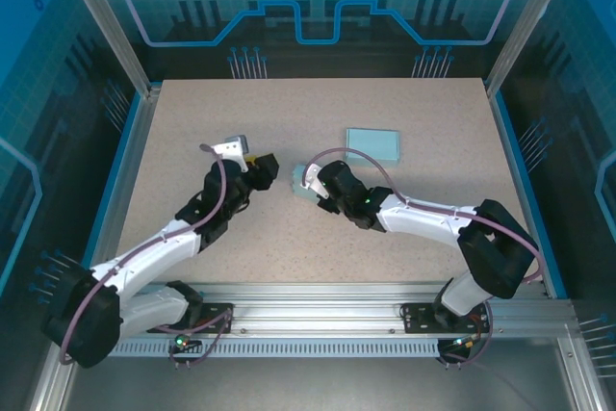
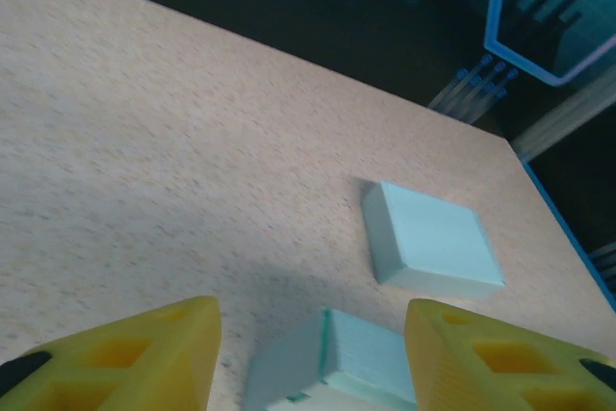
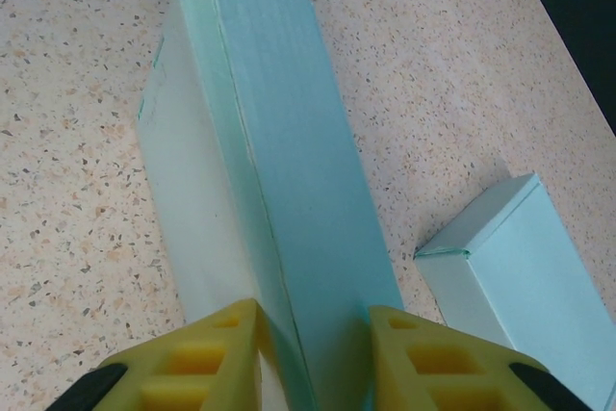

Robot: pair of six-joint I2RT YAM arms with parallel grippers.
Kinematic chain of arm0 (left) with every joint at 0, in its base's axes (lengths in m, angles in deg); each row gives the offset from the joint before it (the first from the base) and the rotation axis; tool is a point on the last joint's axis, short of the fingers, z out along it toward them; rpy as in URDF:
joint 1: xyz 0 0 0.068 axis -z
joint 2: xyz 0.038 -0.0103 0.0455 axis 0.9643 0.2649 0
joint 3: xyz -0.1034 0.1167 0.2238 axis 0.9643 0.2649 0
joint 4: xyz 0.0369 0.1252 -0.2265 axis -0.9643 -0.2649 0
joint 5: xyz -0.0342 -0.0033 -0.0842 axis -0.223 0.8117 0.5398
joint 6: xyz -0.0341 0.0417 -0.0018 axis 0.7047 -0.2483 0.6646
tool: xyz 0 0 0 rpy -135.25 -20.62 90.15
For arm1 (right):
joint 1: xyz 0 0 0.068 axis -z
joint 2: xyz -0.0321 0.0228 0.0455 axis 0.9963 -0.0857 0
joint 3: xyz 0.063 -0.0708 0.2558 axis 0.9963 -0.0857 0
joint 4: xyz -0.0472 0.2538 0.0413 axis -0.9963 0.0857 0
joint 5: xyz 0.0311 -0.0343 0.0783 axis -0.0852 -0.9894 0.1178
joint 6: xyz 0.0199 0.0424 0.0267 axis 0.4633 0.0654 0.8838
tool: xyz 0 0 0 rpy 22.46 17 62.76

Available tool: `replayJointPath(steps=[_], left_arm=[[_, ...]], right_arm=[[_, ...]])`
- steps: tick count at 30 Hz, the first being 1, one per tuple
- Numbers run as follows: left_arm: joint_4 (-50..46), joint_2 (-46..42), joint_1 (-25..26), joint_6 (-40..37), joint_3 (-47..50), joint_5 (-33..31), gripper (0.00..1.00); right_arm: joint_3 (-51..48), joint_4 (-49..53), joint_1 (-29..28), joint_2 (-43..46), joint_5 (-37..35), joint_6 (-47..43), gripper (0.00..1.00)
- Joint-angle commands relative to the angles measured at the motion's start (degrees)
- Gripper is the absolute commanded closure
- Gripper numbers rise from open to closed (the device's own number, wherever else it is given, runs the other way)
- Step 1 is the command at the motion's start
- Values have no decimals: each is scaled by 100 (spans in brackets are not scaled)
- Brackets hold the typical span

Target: Fold the paper box

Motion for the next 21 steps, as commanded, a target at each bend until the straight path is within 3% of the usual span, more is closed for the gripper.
replayJointPath(steps=[1, 5, 13, 21], left_arm=[[-755, 490, -37, 261, -398, 958, 45], [-642, 1115, -54, 270, -739, 1387, 43], [-641, 2003, -198, 329, -1084, 1654, 43], [-503, 2528, -388, 487, -961, 1815, 53]], right_arm=[[-68, 455, -79, -272, 163, 80, 70], [-51, 483, -101, -302, 173, 64, 70], [-7, 517, -106, -358, 207, 61, 70], [10, 558, -112, -369, 242, 61, 70]])
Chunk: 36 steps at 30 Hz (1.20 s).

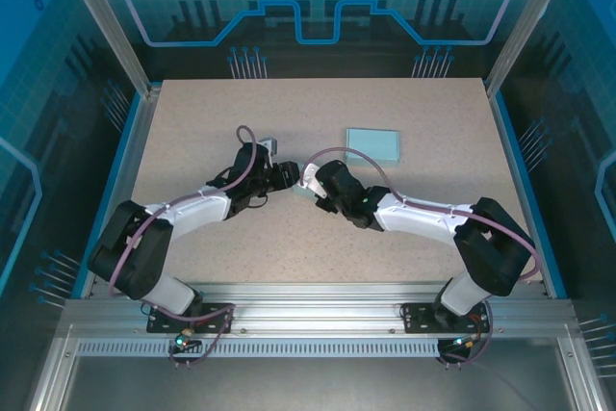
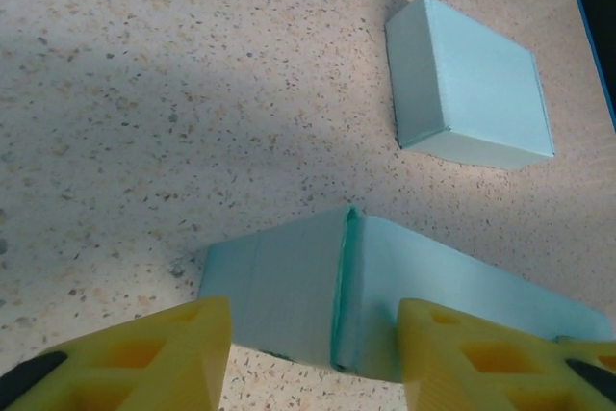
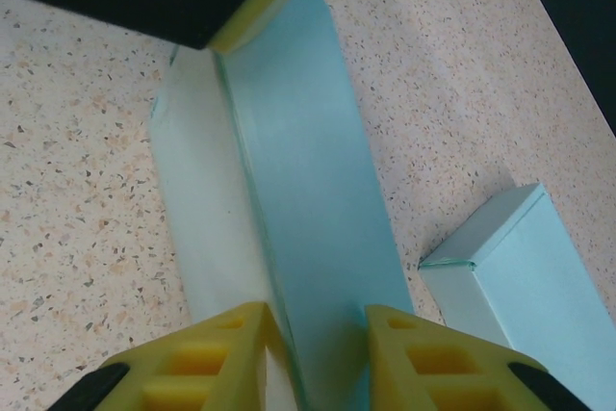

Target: Fold the paper box

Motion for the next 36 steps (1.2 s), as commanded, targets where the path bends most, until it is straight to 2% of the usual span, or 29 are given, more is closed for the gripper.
replayJointPath(steps=[1, 4, 6, 12, 15, 19, 22, 24, 30, 36], left_arm=[[-97, 269, -114, 122, 6, 144, 56], [-53, 328, -125, 234, 177, 169, 65], [56, 318, -130, 304, 331, 215, 67], [274, 304, -110, 426, 630, 281, 69], [260, 286, -57, 403, 619, 225, 69], [189, 223, 23, 338, 571, 90, 69], [201, 214, 51, 338, 593, 43, 69], [217, 215, 56, 354, 611, 42, 69], [252, 221, 61, 400, 659, 29, 69], [248, 221, 67, 385, 677, -10, 69]], right_arm=[[-70, 594, -72, -247, 256, 64, 70], [-68, 621, -69, -217, 303, 138, 70], [-59, 622, -37, -126, 422, 324, 67], [256, 987, 35, 308, 411, 1513, 31], [700, 1628, 35, 531, 250, 2312, 18], [1249, 2652, 261, 821, 156, 3751, 10], [1309, 3151, 586, 1035, 334, 4637, 6], [1122, 3162, 858, 1226, 727, 5034, 6], [93, 2196, 1370, 1647, 2209, 5710, 7], [-190, 1771, 1476, 1402, 2498, 6133, 4]])
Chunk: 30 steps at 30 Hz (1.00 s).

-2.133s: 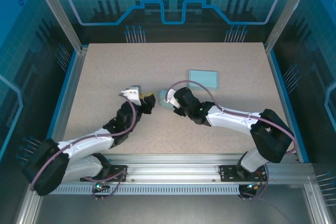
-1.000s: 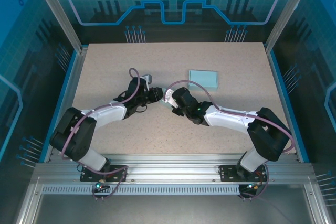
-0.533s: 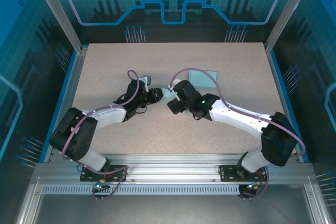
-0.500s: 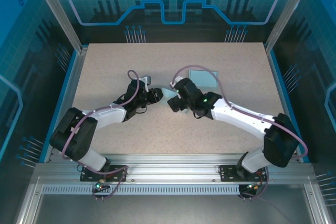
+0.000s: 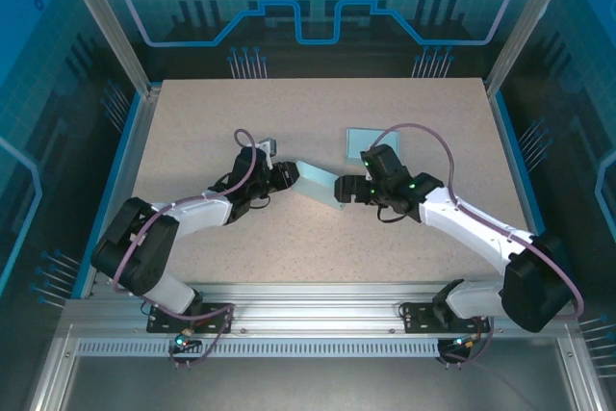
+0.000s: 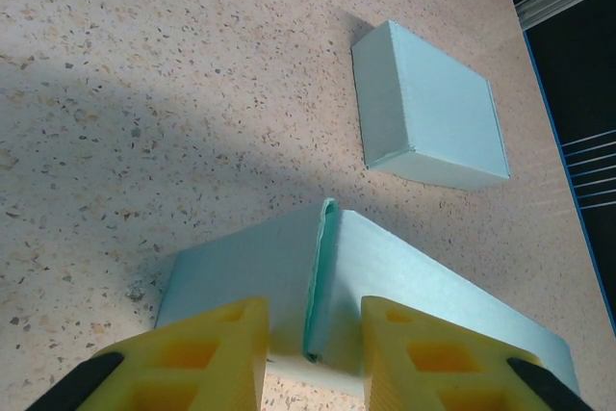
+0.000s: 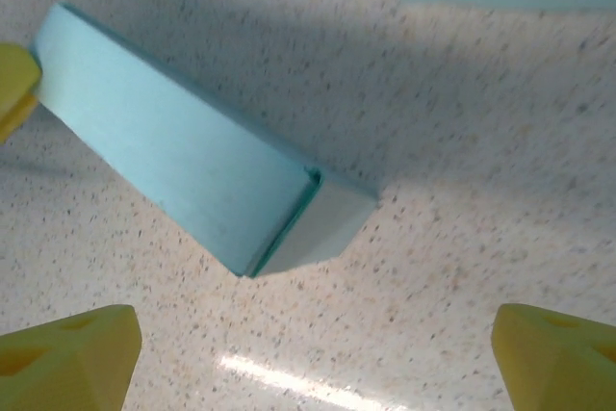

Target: Fold the paper box

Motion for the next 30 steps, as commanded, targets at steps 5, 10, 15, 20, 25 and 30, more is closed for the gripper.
replayJointPath(steps=[5, 10, 15, 20, 25, 30], left_arm=[[-785, 120, 38, 44, 301, -133, 69], [-785, 116, 38, 43, 309, -133, 69], [-772, 136, 43, 50, 317, -151, 69], [-735, 99, 39, 84, 409, -179, 70], [-658, -76, 36, 129, 626, -364, 74], [-398, -416, 42, 168, 1018, -584, 78]], right_arm=[[-413, -885, 387, -279, 633, 756, 7], [-633, -1298, 571, -448, 993, 853, 15], [-732, -1421, 579, -669, 1064, 847, 24], [-892, -1571, 636, -931, 1108, 823, 38], [-979, -2010, 606, -1171, 1292, 595, 50], [-987, -2315, 396, -1315, 1274, 251, 57]])
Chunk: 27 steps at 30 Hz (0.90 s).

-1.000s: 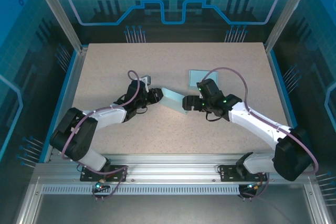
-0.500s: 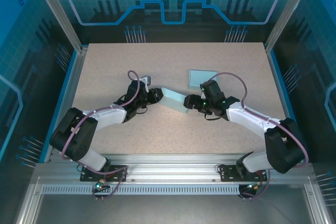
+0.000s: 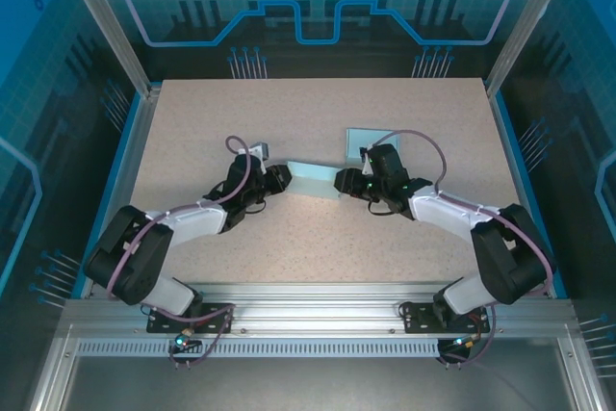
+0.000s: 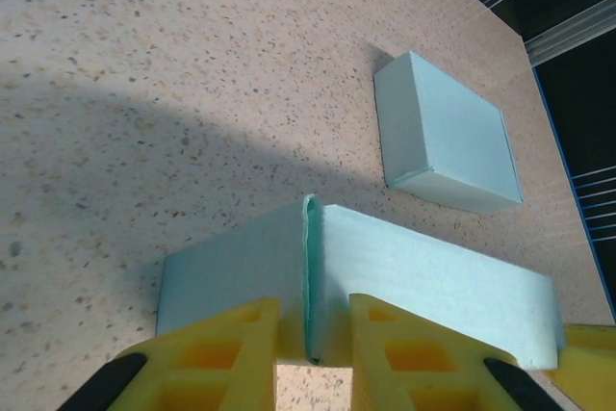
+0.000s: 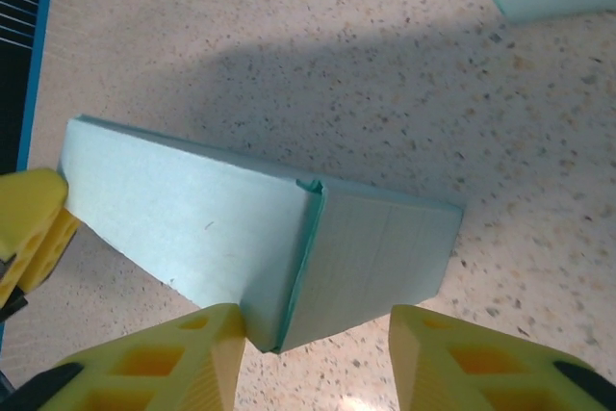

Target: Fold the paper box

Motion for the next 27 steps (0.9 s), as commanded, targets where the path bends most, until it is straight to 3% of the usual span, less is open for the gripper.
replayJointPath(steps=[1, 11, 17, 21, 25, 27], left_arm=[[-706, -65, 39, 20, 524, -150, 79], [-226, -953, 72, -79, 1454, -96, 80], [-750, -1796, 111, -282, 1509, -174, 75], [-1445, -2196, 233, -654, 1199, -274, 71], [-1773, -2525, 374, -881, 1029, -400, 65], [-2035, -2767, 377, -1071, 917, -727, 55]], right_arm=[[-285, 389, -221, -336, -79, -375, 58], [-553, 591, -790, 130, -591, -601, 59], [-453, 860, -999, 597, -803, -591, 57], [-125, 1599, -1072, 841, -1339, -586, 54], [13, 2228, -1064, 1327, -2050, -665, 39], [104, 2656, -1035, 1675, -2643, -756, 18]])
